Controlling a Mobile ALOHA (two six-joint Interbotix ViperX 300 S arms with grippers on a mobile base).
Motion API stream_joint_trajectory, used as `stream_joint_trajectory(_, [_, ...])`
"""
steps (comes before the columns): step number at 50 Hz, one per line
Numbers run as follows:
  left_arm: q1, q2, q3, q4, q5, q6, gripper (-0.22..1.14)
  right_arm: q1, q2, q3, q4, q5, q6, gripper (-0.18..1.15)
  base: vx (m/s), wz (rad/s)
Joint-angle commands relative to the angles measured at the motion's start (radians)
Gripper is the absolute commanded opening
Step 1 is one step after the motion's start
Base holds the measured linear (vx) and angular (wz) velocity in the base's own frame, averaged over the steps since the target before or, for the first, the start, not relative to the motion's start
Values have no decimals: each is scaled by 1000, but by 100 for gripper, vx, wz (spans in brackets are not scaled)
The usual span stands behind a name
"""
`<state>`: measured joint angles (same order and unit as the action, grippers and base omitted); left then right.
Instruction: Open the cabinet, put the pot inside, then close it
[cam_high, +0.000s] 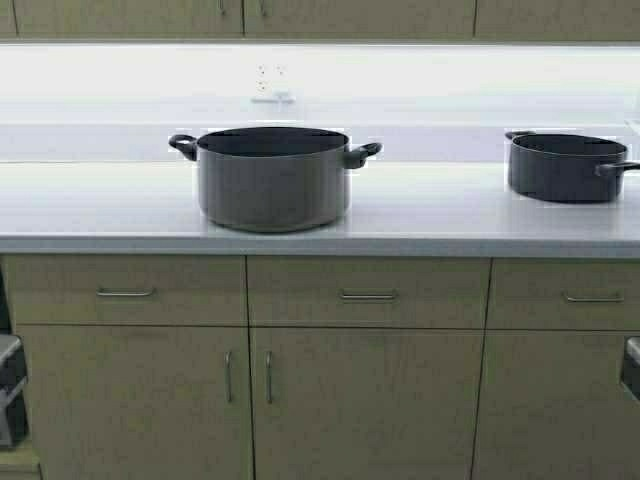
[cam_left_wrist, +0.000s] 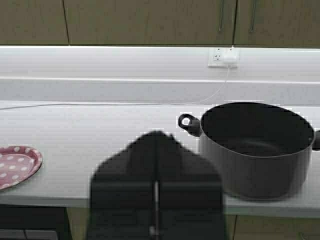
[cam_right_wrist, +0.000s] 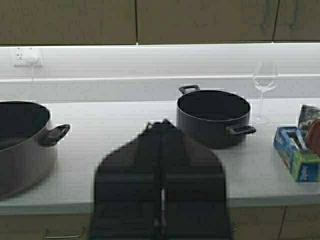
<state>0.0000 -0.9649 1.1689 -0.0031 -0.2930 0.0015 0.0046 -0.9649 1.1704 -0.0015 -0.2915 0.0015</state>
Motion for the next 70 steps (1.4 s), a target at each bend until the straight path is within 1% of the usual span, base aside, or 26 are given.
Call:
stream_joint_trajectory(1, [-21, -12, 0, 5, -5, -12, -2, 5, 9, 2, -2, -2, 9, 3, 5, 4])
stream_joint_trajectory(3, [-21, -12, 0, 5, -5, -12, 4, 5, 9, 2, -2, 2, 9, 9, 6, 5])
stream_joint_trajectory(5, [-21, -11, 0, 5, -5, -12, 7, 5, 9, 2, -2, 3, 9, 9, 8, 5])
stream_joint_trajectory(11, [-21, -9, 5, 5, -5, -12, 3, 5, 9, 0, -2, 8, 11, 5, 10, 6])
stream_joint_trajectory(26, [-21, 8, 5, 5, -5, -5, 2, 5, 40, -2, -2, 8, 14, 5, 13, 7])
stream_joint_trajectory(40, [-21, 2, 38, 6, -5, 6, 2, 5, 40, 0, -23, 8, 60, 5, 19, 6])
stream_joint_trajectory(59, [-21, -32, 64, 8, -5, 8, 3, 107, 43, -2, -107, 8, 60, 5, 26, 8])
stream_joint_trajectory(70, [-21, -51, 57, 8, -2, -8, 2, 120, 41, -2, -118, 8, 58, 5, 24, 2])
